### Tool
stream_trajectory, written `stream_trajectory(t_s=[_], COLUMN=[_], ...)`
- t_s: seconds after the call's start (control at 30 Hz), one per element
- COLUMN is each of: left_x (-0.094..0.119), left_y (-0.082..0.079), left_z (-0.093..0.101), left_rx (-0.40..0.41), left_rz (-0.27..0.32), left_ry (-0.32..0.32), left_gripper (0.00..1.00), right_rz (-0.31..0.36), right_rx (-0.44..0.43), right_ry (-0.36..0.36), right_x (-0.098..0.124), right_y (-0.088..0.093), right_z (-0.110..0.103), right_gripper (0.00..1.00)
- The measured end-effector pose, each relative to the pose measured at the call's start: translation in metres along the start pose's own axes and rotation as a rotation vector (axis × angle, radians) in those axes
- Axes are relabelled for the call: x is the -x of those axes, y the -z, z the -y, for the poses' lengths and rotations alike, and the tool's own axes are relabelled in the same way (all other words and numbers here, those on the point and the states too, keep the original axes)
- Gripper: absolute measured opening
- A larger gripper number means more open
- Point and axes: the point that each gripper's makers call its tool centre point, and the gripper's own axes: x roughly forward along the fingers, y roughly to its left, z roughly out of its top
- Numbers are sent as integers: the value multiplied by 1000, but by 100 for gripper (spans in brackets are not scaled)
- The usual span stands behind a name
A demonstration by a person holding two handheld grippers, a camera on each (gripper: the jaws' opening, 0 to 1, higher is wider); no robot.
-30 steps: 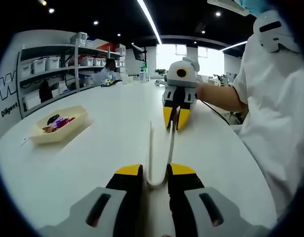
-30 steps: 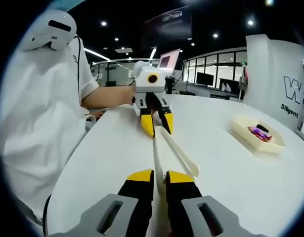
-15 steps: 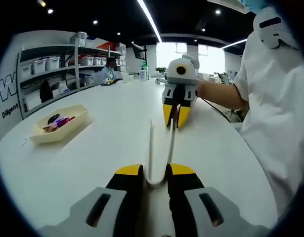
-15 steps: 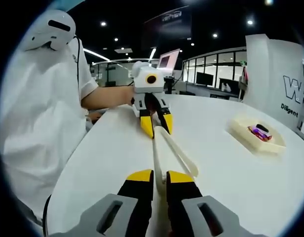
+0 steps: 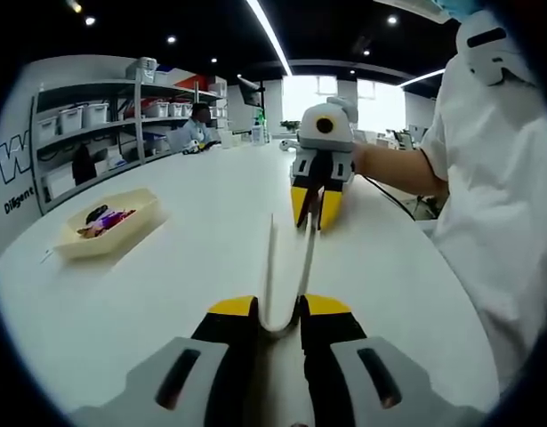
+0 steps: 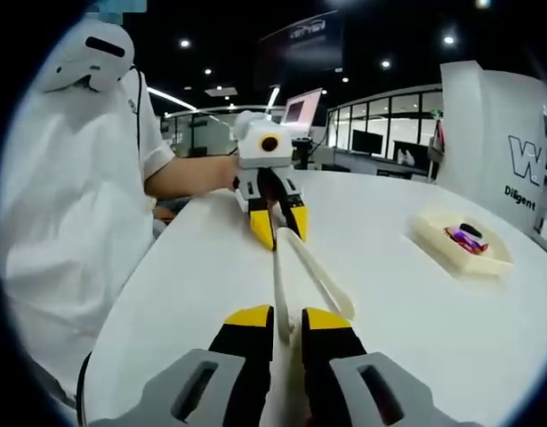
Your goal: Place the target food into the container with the food tongs after gripping and lifting it, then release it inside without dropping or visibly crushing the food.
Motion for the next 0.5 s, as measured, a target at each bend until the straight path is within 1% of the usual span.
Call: stream_trajectory(t_s=[0.5], left_x=[2], left_y=[0], left_z=[1], left_rx=[2], left_rz=[3], left_ry=[-10], left_gripper=[19], right_rz=[-3], right_rx=[1], right_ry=[6], right_x=[0], right_y=[0], right_z=[-1], right_gripper=[10])
